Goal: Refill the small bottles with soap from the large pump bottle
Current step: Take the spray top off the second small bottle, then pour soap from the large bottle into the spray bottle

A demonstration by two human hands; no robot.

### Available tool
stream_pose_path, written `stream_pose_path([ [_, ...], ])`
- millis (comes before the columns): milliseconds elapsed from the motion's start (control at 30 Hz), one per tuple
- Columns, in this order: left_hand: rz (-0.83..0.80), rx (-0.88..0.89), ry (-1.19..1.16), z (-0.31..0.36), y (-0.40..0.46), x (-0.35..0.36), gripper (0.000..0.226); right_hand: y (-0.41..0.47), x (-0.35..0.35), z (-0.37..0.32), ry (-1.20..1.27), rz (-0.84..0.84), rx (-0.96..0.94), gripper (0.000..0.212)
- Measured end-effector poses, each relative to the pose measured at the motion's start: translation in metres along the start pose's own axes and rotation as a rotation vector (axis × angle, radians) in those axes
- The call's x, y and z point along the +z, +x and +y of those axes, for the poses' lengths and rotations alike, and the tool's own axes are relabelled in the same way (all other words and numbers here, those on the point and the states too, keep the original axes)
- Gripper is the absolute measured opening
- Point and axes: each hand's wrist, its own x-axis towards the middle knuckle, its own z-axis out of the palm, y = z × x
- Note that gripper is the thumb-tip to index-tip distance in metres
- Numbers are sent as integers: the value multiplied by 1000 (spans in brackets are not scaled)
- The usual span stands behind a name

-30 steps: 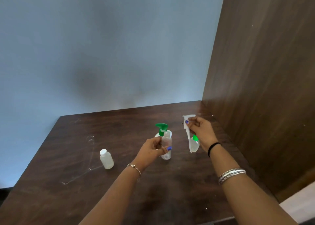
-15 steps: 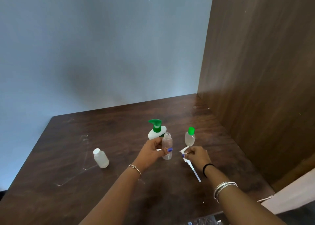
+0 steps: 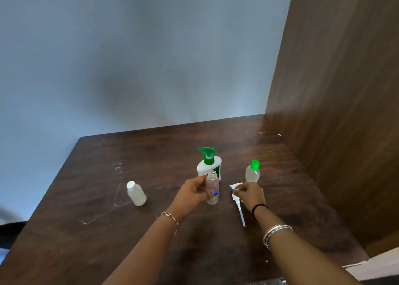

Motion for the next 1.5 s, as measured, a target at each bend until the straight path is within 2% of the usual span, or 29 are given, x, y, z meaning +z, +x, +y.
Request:
stream_pose_path([
  [367,3,5,-13,0,4,0,33,0,0,-5,-55,36,35,24],
  [500,12,42,-33,2,4,-1,28,-14,-7,-22,-120,207,28,26],
  [600,24,53,-39,4,4,-4,30,-26,-13,-45,-157,373,-87,24],
  [700,51,62,-57,10,2,-8,28,-34,-20,-70,79,481,-309,20],
  [800,88,61,-80,10,1,-16,29,-37,-29,-101,241,406,-441,19],
  [867,127,56,-70,10,0,-21,34,-32,-31,-121,256,324,-492,19],
  [933,194,46,-46,9,0,-26,42,-24,-30,-137,178,198,-501,21],
  [1033,279,30,29,9,3,-33,38,-14,-24,-149,45,46,-484,19],
  [1233,373,20,194,16,16,-42,40,-1,-19,-151,-134,-93,-480,26],
  [1500,432,-25,404,9,34,-44,46,12,-27,-150,-241,-216,-563,33],
])
